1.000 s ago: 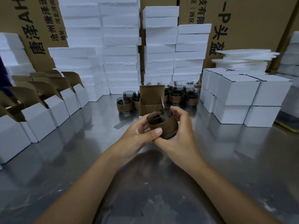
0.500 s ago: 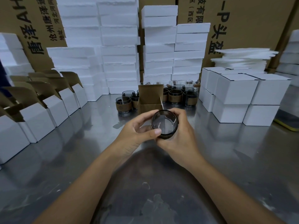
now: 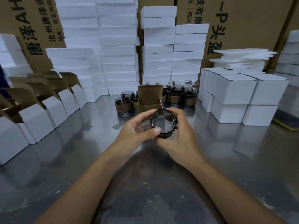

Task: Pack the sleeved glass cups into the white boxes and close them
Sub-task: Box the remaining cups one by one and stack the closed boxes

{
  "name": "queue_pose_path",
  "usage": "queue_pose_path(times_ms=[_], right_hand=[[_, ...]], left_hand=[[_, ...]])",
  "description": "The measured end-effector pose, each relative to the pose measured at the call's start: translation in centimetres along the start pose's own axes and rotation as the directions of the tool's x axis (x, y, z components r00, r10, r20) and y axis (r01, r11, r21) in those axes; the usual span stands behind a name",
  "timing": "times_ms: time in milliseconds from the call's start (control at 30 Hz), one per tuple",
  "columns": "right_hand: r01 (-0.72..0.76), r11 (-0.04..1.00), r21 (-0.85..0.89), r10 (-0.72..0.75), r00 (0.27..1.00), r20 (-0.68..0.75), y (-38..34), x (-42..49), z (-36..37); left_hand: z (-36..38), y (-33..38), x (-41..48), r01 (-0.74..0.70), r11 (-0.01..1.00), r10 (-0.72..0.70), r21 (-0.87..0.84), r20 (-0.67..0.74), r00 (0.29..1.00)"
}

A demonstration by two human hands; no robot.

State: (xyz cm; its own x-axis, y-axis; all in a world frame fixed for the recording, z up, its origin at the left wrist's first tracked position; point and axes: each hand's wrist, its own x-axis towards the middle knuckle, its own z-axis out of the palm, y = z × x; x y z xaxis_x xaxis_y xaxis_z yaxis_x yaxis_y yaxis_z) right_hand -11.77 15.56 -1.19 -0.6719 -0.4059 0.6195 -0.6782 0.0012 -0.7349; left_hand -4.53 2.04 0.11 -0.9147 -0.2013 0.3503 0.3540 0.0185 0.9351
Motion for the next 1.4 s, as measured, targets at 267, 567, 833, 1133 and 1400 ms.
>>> queue_pose_path(times_ms=[267,567,833,1133,1400], right_hand=[[-0.137,0.979,0.15,0.139,0.99,0.002,-0.5,0.2,-0.1],[-0.45,0.841,0.299,0.429,0.893,0.139,-1.6,0.8,-0.7],[-0.589,0.739,0.326,0.515,0.807,0.29,-1.9,1.1,-0.8],[-0.588,0.739,0.328,0.517,0.808,0.283,-2.1,1.0,-0.9],[-0.387,0.816,0.43,0.382,0.918,0.101,-1.6,1.0,-0.8]], left_hand=[[0.1,-0.3,0.2,0.117,0.991,-0.118,0.065,0.006,0.993],[0.2,-0.4,0.2,0.106,0.991,-0.108,0.079,0.017,0.994],[0.5,-0.5,0.2,0.144,0.984,-0.144,0.102,-0.006,0.99],[0.5,-0.5,0.2,0.135,0.985,-0.134,0.108,-0.015,0.991],[0.1,-0.3,0.1,0.052,0.997,-0.046,0.061,-0.103,0.994]])
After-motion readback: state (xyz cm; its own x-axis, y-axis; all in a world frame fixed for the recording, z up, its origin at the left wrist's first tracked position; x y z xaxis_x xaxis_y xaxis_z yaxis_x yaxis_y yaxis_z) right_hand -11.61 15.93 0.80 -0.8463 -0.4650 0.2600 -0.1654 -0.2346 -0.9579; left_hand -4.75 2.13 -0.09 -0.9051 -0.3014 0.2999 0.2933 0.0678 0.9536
